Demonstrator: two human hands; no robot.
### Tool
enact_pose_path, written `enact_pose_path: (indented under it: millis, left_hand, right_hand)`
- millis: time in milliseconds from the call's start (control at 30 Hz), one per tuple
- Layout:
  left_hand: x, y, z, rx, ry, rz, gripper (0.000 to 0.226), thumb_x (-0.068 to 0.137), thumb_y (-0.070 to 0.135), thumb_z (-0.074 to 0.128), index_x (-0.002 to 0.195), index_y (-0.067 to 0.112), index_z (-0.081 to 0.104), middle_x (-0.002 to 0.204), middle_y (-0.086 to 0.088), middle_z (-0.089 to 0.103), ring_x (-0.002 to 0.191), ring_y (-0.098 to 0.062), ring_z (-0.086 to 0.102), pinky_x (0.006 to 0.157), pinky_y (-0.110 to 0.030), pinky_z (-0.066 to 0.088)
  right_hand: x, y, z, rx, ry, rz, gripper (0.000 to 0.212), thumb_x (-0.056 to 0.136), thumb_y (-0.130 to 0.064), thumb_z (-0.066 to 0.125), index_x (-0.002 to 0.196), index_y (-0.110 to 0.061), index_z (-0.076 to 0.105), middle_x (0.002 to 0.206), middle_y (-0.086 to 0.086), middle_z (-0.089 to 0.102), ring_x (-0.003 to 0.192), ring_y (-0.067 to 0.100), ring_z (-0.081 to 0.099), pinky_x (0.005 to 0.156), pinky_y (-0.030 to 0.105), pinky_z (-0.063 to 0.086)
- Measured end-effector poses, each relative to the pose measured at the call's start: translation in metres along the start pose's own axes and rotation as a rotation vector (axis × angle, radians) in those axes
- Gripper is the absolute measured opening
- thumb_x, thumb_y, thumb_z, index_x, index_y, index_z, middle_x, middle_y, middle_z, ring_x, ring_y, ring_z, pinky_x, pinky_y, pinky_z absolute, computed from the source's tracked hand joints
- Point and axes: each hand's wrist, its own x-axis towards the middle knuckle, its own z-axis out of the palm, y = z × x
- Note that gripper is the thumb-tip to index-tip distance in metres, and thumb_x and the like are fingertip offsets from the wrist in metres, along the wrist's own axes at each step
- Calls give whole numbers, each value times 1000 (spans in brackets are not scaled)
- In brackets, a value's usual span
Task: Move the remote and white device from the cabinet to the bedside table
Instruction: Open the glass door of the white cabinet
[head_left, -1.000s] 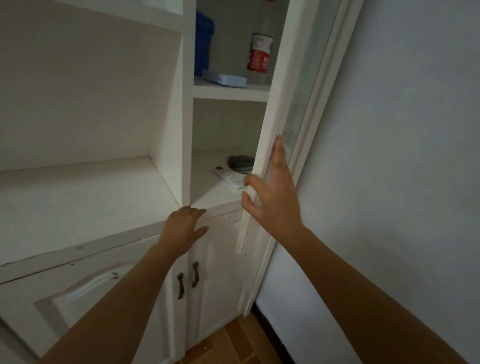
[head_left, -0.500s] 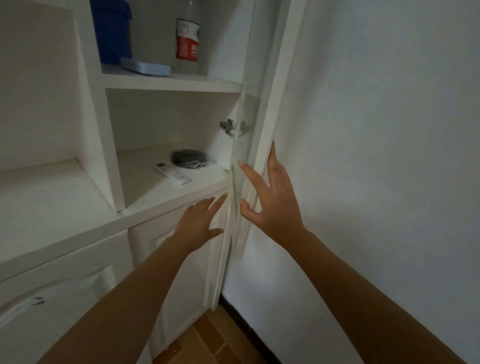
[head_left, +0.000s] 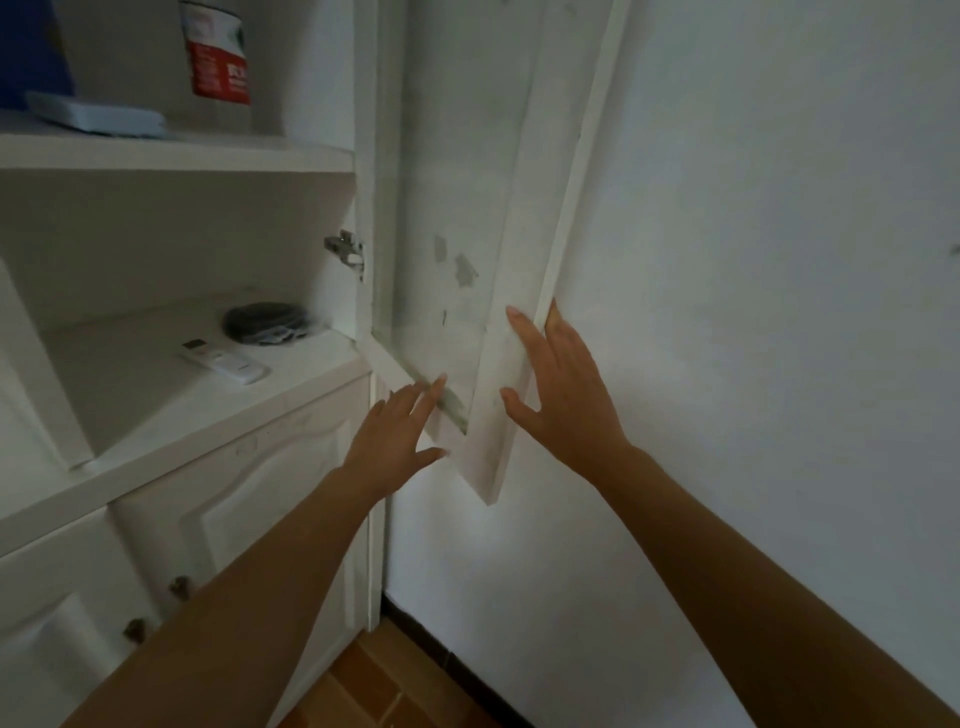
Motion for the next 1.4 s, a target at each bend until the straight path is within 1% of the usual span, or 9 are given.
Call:
enact_pose_path:
  millis: [233,433,567,733,867,967,1100,1233,1400]
  left_hand:
    - [22,24,18,-36,-5,-29,92,82,47,58,144,17,-3,155,-12,10,140,-27,17,112,-43,21]
    - [40,41,30,-68,-67,-75,98,81,49,59,143,15,-8,154,-17,8,140,-30,17,113,-42,21]
    - [53,49,37,-26,-120,-33,94,83,42,60,143,13,-6,153,-19,9,138,-33,18,112,-42,20]
    - [67,56,43,8,-174,-10,93,85,40,58,143,20,-12,153,-20,-3,141,-33,7,114,-39,11]
    - [69,56,53,22,-183,-46,98,85,41,58,140,20,-20,152,-21,-12,141,-30,-6,114,-40,5]
    - [69,57,53,42,-194,-59,97,85,41,57,140,20,-20,153,-21,-11,141,-30,-7,114,-41,4]
    - [67,55,40,68,-193,-53,87,88,39,54,142,22,-12,154,-19,-1,142,-28,-1,114,-43,6]
    - [56,45,16,88,-181,-63,76,90,38,50,144,24,-1,154,-15,9,141,-28,7,114,-43,8]
    - [22,15,-24,218,-176,-155,63,92,37,45,144,22,13,152,-12,20,139,-26,17,113,-41,16]
  right_hand:
    - [1,32,-4,-47,-23,43,76,85,-32,58,143,-24,9,153,18,15,141,29,17,112,34,12]
    - [1,55,5,-203,74,99,77,79,-27,66,141,-22,19,152,20,16,140,34,20,109,49,30]
    - [6,74,10,-446,62,79,78,76,-25,69,140,-14,26,150,22,22,139,36,20,109,48,20]
    - [13,98,11,-603,16,19,73,81,-20,62,141,-8,22,151,17,23,140,32,17,111,48,15]
    - [14,100,15,-602,18,2,67,83,-20,55,140,-5,23,150,18,25,139,33,18,111,47,16]
    - [15,100,15,-624,13,1,67,84,-18,57,140,-4,24,150,19,26,139,34,20,111,47,17]
    - [16,93,16,-616,38,22,64,84,-11,58,138,-3,27,150,19,26,139,34,18,111,46,15]
    - [18,76,18,-490,100,51,50,82,-4,55,129,-1,40,145,22,34,137,39,23,110,47,16]
    - [34,34,18,-223,82,-31,54,75,-3,60,127,-3,46,139,21,44,133,38,34,107,51,29]
